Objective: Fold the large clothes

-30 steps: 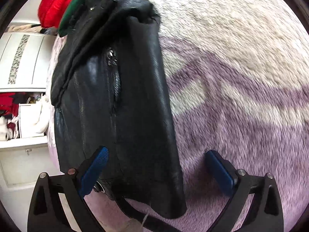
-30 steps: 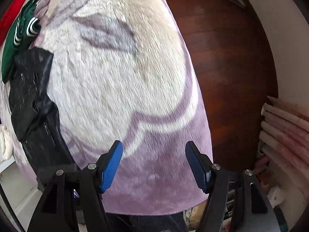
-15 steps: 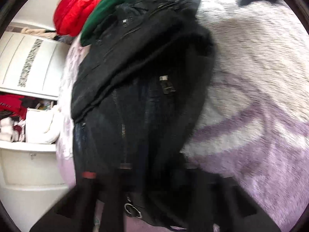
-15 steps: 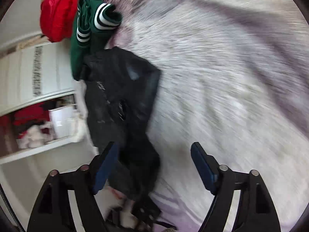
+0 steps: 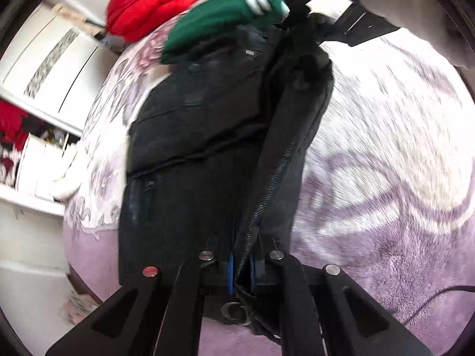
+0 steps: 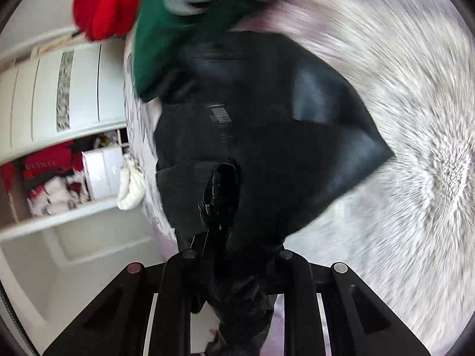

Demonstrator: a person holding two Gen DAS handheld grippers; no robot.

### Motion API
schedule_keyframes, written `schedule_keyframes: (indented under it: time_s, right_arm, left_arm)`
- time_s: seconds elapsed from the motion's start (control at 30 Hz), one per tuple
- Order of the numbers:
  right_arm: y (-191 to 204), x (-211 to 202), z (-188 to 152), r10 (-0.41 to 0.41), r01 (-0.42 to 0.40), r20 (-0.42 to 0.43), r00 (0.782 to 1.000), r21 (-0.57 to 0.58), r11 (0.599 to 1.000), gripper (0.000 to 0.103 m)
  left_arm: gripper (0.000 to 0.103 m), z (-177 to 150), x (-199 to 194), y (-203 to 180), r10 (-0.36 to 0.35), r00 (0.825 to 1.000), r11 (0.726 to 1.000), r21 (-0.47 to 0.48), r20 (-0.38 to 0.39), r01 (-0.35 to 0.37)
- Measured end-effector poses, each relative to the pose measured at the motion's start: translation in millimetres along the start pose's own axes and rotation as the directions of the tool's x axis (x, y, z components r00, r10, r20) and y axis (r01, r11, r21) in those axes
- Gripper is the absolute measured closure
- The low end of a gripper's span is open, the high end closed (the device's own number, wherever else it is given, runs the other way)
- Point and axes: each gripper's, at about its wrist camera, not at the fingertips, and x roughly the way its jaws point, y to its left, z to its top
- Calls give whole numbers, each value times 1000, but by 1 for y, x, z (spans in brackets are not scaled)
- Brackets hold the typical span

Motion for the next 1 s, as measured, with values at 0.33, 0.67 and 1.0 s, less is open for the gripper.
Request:
schedule_keyframes:
  time_s: [0.33, 0.67, 1.0]
  right_arm:
    - [239, 120, -10, -278, 256, -46, 959, -273, 928, 83]
    - [270, 308, 2, -535, 497, -155, 830, -227, 837, 53]
    - [260, 207, -42, -294, 267, -159, 942, -173, 948, 35]
  left_arm:
    - [98, -23, 37, 194, -230, 972, 905, -378, -42, 197]
    - [81, -106, 174, 309, -606, 794, 592, -692, -45, 412]
    - [74, -165, 173, 354, -778, 623, 331, -790, 81, 517]
